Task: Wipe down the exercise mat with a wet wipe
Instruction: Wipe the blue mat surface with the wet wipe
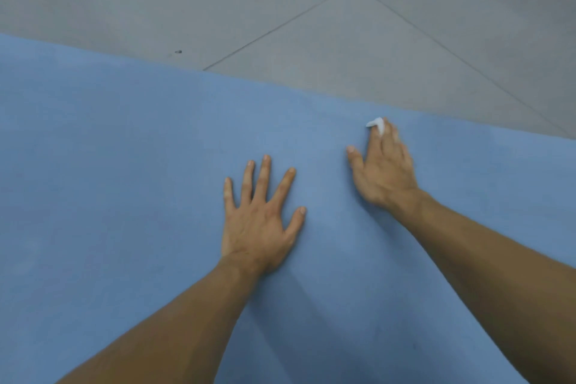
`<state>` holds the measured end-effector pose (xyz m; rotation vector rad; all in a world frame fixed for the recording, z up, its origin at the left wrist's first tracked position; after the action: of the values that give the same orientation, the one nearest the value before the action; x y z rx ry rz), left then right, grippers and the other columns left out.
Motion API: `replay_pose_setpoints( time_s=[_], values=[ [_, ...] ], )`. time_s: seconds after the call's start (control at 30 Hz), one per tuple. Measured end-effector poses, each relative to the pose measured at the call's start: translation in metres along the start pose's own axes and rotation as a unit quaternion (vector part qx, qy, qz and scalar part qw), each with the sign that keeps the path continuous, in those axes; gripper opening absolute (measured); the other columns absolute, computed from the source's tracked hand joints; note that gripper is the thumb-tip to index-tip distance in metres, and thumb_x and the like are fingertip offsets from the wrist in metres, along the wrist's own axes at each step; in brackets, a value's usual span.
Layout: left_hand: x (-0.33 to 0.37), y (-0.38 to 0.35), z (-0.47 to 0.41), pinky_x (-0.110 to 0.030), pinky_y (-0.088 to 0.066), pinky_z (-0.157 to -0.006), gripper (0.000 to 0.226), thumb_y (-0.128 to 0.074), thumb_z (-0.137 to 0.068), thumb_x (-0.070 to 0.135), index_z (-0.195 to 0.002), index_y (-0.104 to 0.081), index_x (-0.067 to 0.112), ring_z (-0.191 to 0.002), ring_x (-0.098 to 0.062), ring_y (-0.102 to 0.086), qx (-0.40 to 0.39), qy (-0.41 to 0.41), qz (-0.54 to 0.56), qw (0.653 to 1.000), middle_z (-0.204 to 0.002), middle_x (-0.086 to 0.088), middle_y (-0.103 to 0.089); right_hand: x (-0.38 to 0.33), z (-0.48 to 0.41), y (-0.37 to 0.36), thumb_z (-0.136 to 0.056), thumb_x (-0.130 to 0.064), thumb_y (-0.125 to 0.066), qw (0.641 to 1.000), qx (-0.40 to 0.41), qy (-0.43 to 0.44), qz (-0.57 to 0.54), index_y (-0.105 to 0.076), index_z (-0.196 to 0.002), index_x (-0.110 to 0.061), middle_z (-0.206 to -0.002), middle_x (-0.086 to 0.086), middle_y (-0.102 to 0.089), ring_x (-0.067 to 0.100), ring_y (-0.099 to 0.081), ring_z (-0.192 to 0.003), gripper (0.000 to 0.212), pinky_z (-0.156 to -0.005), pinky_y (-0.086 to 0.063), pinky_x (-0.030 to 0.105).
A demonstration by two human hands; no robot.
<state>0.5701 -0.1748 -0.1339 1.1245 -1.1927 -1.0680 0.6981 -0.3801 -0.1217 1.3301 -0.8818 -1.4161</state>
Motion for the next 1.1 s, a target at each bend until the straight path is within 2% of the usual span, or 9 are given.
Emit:
replay_pose_setpoints(
  time_s=[0.13, 0.2, 0.27, 0.33, 0.4, 0.5, 0.63, 0.87, 1.1],
  values=[
    [-0.001, 0.000, 0.000, -0.060, -0.001, -0.124, 0.072, -0.025, -0.096, 0.070, -0.162, -0.013, 0.043, -0.159, -0.024, 0.005, -0.005, 0.000, -0.001, 1.000, -0.173, 0.002, 0.001, -0.076, 0.019, -0.023, -0.105, -0.054, -0.029, 0.979, -0.074, 0.187, 0.014, -0.009, -0.164, -0.013, -0.173, 0.005, -0.002, 0.017, 0.003, -0.159, 0.075, -0.128, 0.000, 0.034],
    [0.000, 0.000, 0.000, -0.060, -0.001, -0.125, 0.072, -0.026, -0.096, 0.070, -0.162, -0.014, 0.043, -0.159, -0.024, 0.005, -0.004, -0.002, 0.000, 1.000, -0.173, 0.002, 0.001, -0.080, 0.033, -0.028, -0.101, -0.060, -0.022, 0.970, -0.083, 0.225, 0.041, -0.009, -0.164, -0.015, -0.173, 0.002, -0.002, 0.014, 0.003, -0.158, 0.078, -0.128, -0.002, 0.034],
    [0.000, 0.002, 0.000, -0.060, -0.002, -0.125, 0.072, -0.028, -0.096, 0.070, -0.162, -0.016, 0.043, -0.159, -0.024, 0.003, -0.001, -0.002, -0.003, 1.000, -0.173, 0.002, -0.001, -0.058, 0.033, -0.017, -0.101, -0.060, -0.026, 0.977, -0.051, 0.201, 0.048, -0.014, -0.163, -0.015, -0.172, 0.003, -0.009, 0.016, -0.004, -0.159, 0.078, -0.128, -0.007, 0.034],
    [0.000, 0.001, 0.000, -0.060, -0.003, -0.125, 0.072, -0.029, -0.095, 0.069, -0.162, -0.017, 0.043, -0.159, -0.024, 0.002, 0.000, -0.001, -0.007, 1.000, -0.173, 0.002, -0.002, -0.022, 0.024, 0.001, -0.102, -0.056, -0.033, 0.990, -0.001, 0.132, 0.041, -0.024, -0.159, -0.013, -0.169, 0.007, -0.020, 0.021, -0.013, -0.157, 0.072, -0.126, -0.012, 0.037],
    [0.000, 0.000, 0.000, -0.060, -0.003, -0.125, 0.072, -0.028, -0.095, 0.069, -0.162, -0.018, 0.043, -0.159, -0.024, 0.002, 0.001, -0.001, -0.010, 1.000, -0.173, 0.002, -0.002, 0.016, 0.011, 0.015, -0.102, -0.055, -0.033, 0.998, 0.027, 0.053, 0.036, -0.027, -0.157, -0.011, -0.168, 0.008, -0.022, 0.024, -0.016, -0.156, 0.071, -0.126, -0.016, 0.041],
    [-0.001, -0.001, 0.000, -0.059, -0.002, -0.125, 0.072, -0.028, -0.095, 0.069, -0.162, -0.018, 0.042, -0.159, -0.024, 0.002, 0.002, -0.002, -0.013, 1.000, -0.173, 0.002, -0.002, 0.041, -0.009, 0.016, -0.102, -0.058, -0.028, 0.999, 0.015, -0.028, 0.007, -0.020, -0.159, -0.009, -0.170, 0.009, -0.013, 0.024, -0.008, -0.158, 0.075, -0.127, -0.011, 0.044],
    [-0.001, -0.001, 0.000, -0.060, -0.003, -0.125, 0.072, -0.027, -0.096, 0.070, -0.162, -0.016, 0.043, -0.159, -0.024, 0.004, -0.001, -0.001, -0.011, 1.000, -0.173, 0.002, -0.001, 0.014, -0.033, 0.003, -0.105, -0.058, -0.024, 0.997, -0.014, -0.068, -0.033, -0.008, -0.162, -0.006, -0.172, 0.011, 0.003, 0.022, 0.006, -0.159, 0.079, -0.128, 0.001, 0.041],
    [0.000, -0.001, 0.000, -0.060, -0.003, -0.124, 0.072, -0.027, -0.096, 0.070, -0.162, -0.015, 0.042, -0.159, -0.026, 0.004, -0.008, 0.000, -0.009, 1.000, -0.173, 0.001, 0.000, -0.070, -0.059, -0.013, -0.108, -0.050, -0.029, 0.992, -0.068, 0.102, -0.007, -0.009, -0.163, -0.011, -0.172, 0.007, 0.001, 0.020, 0.005, -0.159, 0.071, -0.128, 0.001, 0.036],
    [-0.001, 0.001, 0.000, -0.060, -0.006, -0.124, 0.073, -0.029, -0.096, 0.070, -0.162, -0.018, 0.042, -0.159, -0.025, 0.003, -0.007, -0.001, -0.011, 1.000, -0.173, 0.001, -0.001, -0.083, -0.006, -0.019, -0.106, -0.053, -0.027, 0.945, -0.122, 0.296, 0.066, -0.009, -0.164, -0.016, -0.173, 0.001, -0.001, 0.013, 0.003, -0.158, 0.071, -0.126, 0.002, 0.029]
  ],
)
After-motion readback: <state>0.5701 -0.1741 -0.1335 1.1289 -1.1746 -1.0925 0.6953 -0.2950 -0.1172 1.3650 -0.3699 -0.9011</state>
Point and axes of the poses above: each hand's wrist, its own z-axis away from the middle knuckle, its own y-axis out of the back of the hand, x = y × z, the point moved 10 cm from there along -z, towards the middle knuckle
